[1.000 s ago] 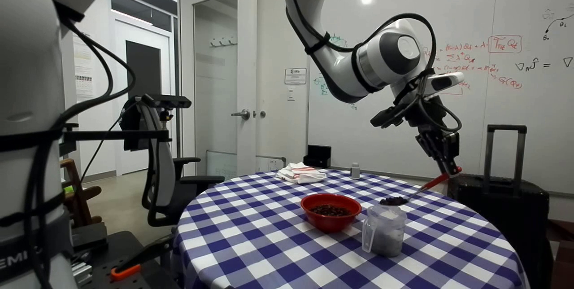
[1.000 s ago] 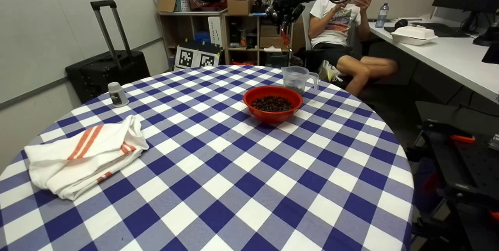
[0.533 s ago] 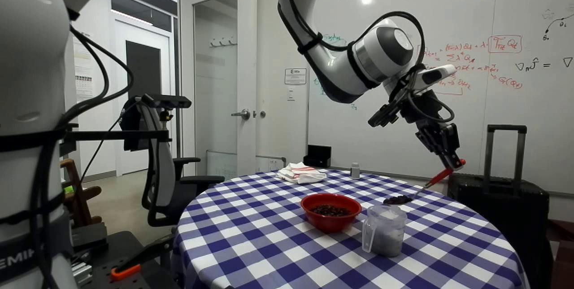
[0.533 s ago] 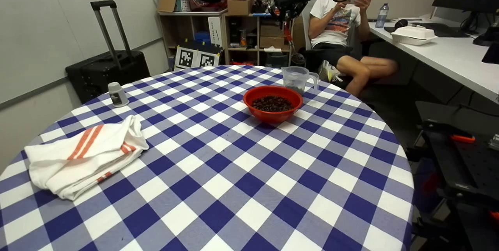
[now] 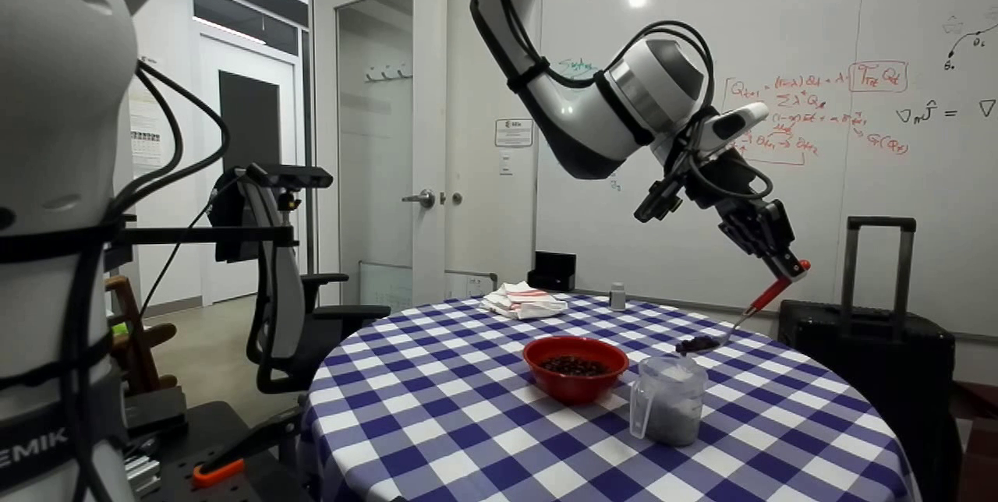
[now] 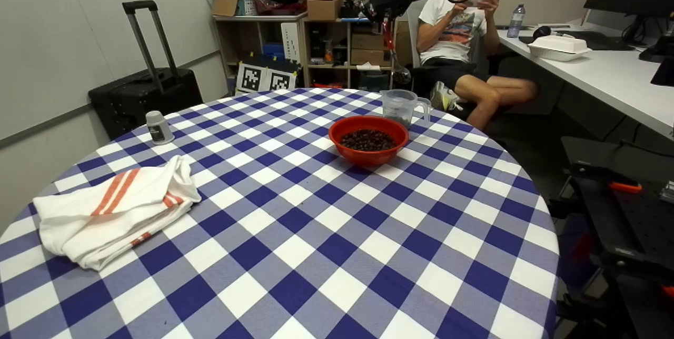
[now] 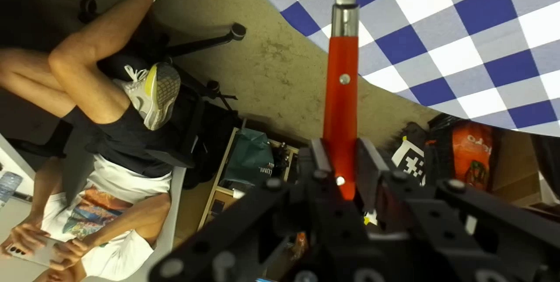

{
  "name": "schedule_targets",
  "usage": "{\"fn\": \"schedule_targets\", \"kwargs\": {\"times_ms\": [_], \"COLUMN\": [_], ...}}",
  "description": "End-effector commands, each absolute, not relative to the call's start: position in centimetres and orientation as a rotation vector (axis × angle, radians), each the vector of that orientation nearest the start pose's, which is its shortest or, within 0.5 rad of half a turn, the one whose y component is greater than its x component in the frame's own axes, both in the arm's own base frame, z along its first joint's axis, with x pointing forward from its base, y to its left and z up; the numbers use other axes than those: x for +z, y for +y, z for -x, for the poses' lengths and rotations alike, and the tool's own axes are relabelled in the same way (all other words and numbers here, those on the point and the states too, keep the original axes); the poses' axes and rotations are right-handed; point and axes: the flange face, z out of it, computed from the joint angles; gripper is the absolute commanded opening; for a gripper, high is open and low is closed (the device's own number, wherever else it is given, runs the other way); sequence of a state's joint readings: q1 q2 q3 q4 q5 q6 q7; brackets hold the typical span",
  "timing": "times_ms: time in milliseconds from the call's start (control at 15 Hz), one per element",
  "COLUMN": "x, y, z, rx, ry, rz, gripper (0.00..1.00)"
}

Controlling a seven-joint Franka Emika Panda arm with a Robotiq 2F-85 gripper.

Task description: Put a spoonful of the things in the red bowl into the jug

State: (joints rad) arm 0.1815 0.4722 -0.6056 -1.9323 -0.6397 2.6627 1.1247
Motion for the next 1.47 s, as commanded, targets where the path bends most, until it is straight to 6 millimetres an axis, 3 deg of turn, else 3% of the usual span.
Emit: {"fn": "schedule_targets", "kwargs": {"times_ms": [0,733,1400], "x": [32.0,33.3,33.2], "y": [-21.4,-19.7,-19.0], "z": [-59.9,-59.1,-58.6], "rx": [-0.942,-1.153,-1.142], "ry": [1.564,1.579,1.595], "rz": [3.158,3.185,3.198], "gripper": [0.05,0.05,0.05]}}
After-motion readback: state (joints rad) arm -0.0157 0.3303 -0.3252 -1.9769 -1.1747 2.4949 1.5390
